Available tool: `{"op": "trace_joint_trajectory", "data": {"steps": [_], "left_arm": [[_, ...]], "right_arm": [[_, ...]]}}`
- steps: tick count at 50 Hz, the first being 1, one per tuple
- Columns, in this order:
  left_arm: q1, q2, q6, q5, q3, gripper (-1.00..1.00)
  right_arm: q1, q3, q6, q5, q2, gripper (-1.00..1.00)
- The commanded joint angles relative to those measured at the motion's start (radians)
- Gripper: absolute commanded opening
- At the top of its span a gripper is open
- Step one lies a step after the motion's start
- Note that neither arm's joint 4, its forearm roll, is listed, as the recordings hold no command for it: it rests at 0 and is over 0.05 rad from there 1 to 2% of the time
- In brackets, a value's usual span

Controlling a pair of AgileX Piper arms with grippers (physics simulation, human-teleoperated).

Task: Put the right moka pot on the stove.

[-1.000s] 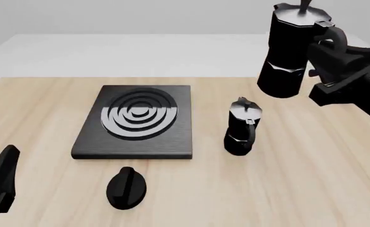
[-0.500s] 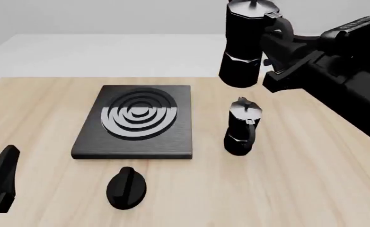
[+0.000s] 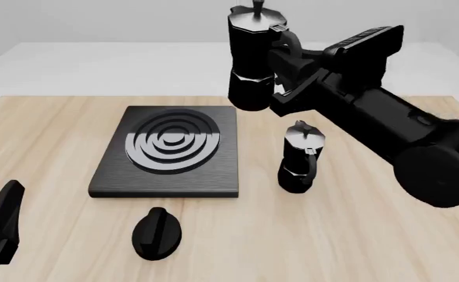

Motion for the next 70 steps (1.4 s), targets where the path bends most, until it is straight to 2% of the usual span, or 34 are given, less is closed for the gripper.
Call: {"op": "trace_joint_trajectory", "data": {"steps": [1,8,35,46,53,54,70], "left_arm": [[0.0,0.0,0.0,0.0,0.0,1.0],[0.0,0.0,0.0,0.0,0.0,1.0],[0.0,0.0,0.0,0.0,0.0,1.0],[0.0,0.0,0.0,0.0,0.0,1.0],[0.0,0.0,0.0,0.0,0.0,1.0],[0.0,0.0,0.0,0.0,0.0,1.0],[0.0,0.0,0.0,0.0,0.0,1.0]], "right_arm": [[0.036,-0.075,-0.005,-0.055,0.075,-1.0],[0.062,-0.112,-0.018,-0.09,0.15,-1.0],[0.123,-0.235,-0.001,-0.157,0.373,-1.0],[0.145,-0.274,0.048,-0.211,0.464,-1.0],[0.15,-0.294,0.058,-0.229,0.494,-1.0],[0.153,-0.295,0.089,-0.245,0.498,-1.0],[0.163,-0.39,0.111,-0.266,0.621,-1.0]]}}
